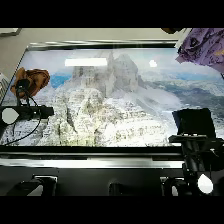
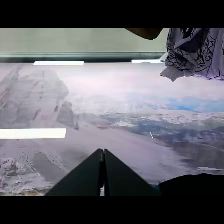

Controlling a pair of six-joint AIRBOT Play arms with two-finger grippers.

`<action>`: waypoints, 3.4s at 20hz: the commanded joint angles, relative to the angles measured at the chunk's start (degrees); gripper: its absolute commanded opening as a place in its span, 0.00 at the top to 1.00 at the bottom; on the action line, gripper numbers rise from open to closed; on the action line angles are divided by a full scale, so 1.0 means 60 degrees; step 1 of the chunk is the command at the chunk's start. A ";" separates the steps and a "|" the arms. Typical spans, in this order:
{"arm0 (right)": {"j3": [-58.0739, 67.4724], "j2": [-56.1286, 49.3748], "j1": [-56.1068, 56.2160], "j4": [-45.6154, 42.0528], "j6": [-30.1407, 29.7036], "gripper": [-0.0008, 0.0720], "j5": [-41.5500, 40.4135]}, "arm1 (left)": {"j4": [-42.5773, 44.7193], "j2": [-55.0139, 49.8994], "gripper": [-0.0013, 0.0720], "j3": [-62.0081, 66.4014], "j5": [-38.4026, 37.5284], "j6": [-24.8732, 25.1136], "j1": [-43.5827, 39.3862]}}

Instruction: Fold the clothes and pants, and hang the long-sleeved shirts on hangers.

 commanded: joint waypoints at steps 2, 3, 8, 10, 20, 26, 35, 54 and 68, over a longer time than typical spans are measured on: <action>-0.0011 -0.0004 0.0000 0.0004 0.0000 0.95 -0.0004 | 0.0004 -0.0029 0.96 -0.0022 0.0029 0.0004 -0.0004; -0.0007 -0.0007 0.0000 0.0000 0.0000 0.95 -0.0004 | 0.0000 -0.0040 0.96 -0.0022 0.0040 0.0004 -0.0004; -0.0007 -0.0011 0.0000 0.0000 0.0000 0.95 -0.0004 | 0.0000 -0.0036 0.96 -0.0022 0.0036 0.0004 -0.0004; -0.0007 -0.0011 0.0000 0.0000 0.0000 0.95 -0.0004 | 0.0000 -0.0036 0.96 -0.0022 0.0036 0.0004 -0.0004; -0.0007 -0.0007 0.0000 -0.0004 0.0004 0.95 -0.0525 | 0.0000 -0.0036 0.96 -0.0022 0.0044 0.0004 -0.0004; -0.0007 -0.0007 0.0000 0.0007 0.0219 0.95 -0.0171 | 0.0000 -0.0040 0.96 -0.0022 0.0164 0.0004 -0.0004; 0.0029 -0.0011 0.0000 0.0015 0.4728 0.95 -0.0317 | -0.0033 -0.0040 0.93 -0.0022 0.0335 0.0004 -0.0007; 1.0047 -1.0961 0.4255 1.1544 -1.2808 0.90 -0.9690 | 0.0000 -0.0036 0.06 -0.0004 0.1435 0.0000 0.0000; 1.0051 -1.0444 0.1730 1.5748 -0.9894 0.46 -0.9537 | 0.1166 -0.4951 0.00 0.6029 0.0962 -0.0270 0.4054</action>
